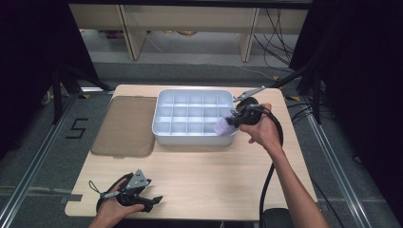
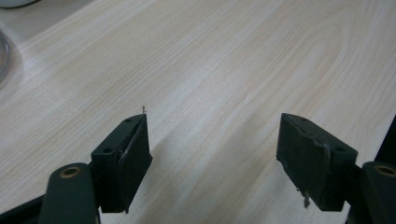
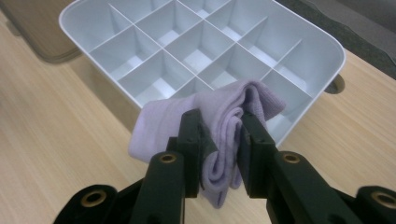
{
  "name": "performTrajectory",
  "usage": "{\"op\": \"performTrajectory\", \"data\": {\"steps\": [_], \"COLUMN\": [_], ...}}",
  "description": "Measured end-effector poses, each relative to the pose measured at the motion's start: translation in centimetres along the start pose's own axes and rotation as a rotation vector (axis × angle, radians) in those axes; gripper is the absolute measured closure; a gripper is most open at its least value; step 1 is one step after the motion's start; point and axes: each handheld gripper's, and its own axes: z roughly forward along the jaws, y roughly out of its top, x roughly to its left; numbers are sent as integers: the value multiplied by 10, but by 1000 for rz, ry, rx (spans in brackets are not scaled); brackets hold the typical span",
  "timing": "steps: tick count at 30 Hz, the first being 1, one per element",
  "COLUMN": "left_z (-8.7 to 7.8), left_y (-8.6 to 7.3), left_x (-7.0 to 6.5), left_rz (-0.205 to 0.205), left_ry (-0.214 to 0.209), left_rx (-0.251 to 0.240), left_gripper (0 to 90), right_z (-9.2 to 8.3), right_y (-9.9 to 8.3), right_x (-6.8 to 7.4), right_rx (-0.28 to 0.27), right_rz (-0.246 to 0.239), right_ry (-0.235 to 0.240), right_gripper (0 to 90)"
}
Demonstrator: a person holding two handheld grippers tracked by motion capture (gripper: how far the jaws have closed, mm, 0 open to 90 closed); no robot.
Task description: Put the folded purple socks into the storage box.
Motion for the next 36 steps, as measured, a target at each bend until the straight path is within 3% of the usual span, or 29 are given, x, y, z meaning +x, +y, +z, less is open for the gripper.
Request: {"op": "performTrajectory", "data": {"steps": [11,13,15,18,20,23,25,28,29,31,32,36], "left_z": [0,1,1,0,1,0,0,0,1,1,2,1], "left_y": [1,0,0,1,0,1,0,1,1,1,0,1], "left_x": [1,1,1,1,1,1,1,1,0,0,-2,-1], "left_rz": [14,3,7,22,4,17,4,28,16,16,7,30], "left_ry": [1,3,3,3,3,2,2,0,-1,-6,-14,-3], "left_rx": [2,6,9,7,6,2,5,5,4,21,6,12], "left_gripper": [253,253,253,252,253,252,253,252,252,252,252,252], "right_z": [6,12,14,23,28,37,39,46,48,53,55,67], "right_y": [7,8,8,10,12,13,14,15,15,15,15,13], "right_x": [-14,-18,-19,-22,-24,-27,-27,-28,-27,-27,-28,-24], "right_rx": [25,50,59,91,105,119,130,167,177,197,210,256], "right_rz": [-11,-29,-16,-16,-27,-27,-20,-19,-16,-25,-40,-81], "right_ry": [-44,-34,-38,-57,-76,-89,-95,-114,-118,-134,-145,-177], "right_gripper": [738,737,737,737,737,737,736,737,737,737,737,736]}}
